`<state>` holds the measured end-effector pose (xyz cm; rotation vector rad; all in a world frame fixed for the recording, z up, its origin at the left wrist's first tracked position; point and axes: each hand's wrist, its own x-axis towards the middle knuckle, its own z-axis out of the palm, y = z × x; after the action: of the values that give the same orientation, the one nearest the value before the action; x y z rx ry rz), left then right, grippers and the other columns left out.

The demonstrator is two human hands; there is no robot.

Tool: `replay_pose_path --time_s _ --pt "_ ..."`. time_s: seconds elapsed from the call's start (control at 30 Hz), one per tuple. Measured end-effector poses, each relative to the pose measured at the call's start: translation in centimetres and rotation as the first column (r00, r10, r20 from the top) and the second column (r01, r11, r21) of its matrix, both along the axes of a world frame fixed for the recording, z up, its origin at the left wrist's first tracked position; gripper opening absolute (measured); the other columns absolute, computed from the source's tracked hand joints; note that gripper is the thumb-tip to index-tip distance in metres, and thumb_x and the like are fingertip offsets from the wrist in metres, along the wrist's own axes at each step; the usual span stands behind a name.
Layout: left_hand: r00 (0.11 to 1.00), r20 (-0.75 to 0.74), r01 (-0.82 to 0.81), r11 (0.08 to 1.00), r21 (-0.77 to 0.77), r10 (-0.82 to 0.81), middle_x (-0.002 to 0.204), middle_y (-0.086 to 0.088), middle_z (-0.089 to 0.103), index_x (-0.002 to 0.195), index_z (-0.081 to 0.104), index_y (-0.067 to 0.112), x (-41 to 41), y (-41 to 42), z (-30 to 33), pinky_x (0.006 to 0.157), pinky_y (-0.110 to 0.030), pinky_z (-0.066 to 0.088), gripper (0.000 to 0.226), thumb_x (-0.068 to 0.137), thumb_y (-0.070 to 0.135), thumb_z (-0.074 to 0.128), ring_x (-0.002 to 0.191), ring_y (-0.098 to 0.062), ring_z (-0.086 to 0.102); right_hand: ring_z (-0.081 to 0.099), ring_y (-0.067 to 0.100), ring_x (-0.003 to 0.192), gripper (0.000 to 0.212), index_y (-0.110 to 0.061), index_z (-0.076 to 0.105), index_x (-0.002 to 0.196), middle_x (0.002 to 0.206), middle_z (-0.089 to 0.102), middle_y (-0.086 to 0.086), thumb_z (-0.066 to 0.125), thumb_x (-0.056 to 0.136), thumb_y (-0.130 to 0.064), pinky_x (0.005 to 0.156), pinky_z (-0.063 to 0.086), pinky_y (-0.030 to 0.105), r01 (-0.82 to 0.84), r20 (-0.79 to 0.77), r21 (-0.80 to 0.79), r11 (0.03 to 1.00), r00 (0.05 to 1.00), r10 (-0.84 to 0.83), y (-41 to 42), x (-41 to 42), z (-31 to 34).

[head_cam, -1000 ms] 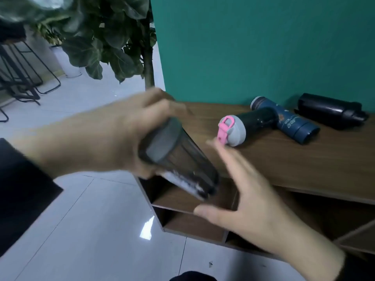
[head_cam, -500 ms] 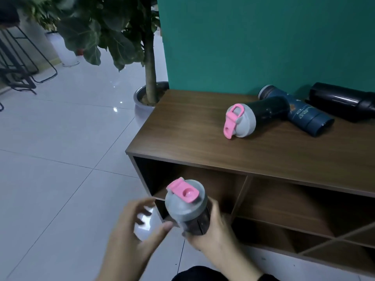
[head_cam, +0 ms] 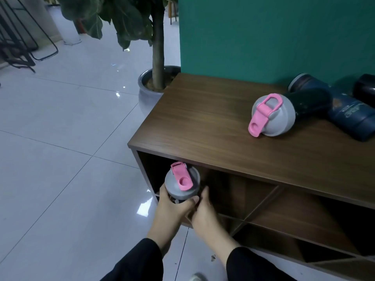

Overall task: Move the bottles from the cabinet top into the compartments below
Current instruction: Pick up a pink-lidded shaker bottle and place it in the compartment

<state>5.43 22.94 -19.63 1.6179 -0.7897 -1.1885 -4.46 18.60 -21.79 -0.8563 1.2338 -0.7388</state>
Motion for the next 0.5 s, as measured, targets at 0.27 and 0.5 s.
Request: replay_pose_path --time_s 0.27,0.5 --pt "1.0 0.028 0.006 1.0 0.002 -0.006 0.127 0.012 0.067 0.148 0.037 0.032 0.9 -2.7 -1.8 0.086 -0.016 0.057 0.087 0.08 0.007 0.085 0.102 0.013 0.068 0.068 0.018 0.107 0.034 -0.015 0.053 0.132 0.126 0.067 0.008 0.047 0.1 -0.025 0.064 0.054 0.011 -0.282 -0.385 -0.192 0.94 0.902 0.192 -3.3 0.5 -2.2" --pt "0.996 0.083 0.03 0.999 0.024 -0.032 0.121 0.026 0.069 0.156 0.031 0.037 1.0 -3.0 -2.2 0.089 -0.018 0.056 0.093 0.084 0.003 0.079 0.105 0.014 0.066 0.059 0.025 0.119 0.058 -0.012 0.035 0.144 0.133 0.058 0.011 0.059 0.091 -0.014 0.091 0.05 0.019 -0.367 -0.531 -0.171 0.914 0.816 0.229 -3.8 0.1 -2.8"
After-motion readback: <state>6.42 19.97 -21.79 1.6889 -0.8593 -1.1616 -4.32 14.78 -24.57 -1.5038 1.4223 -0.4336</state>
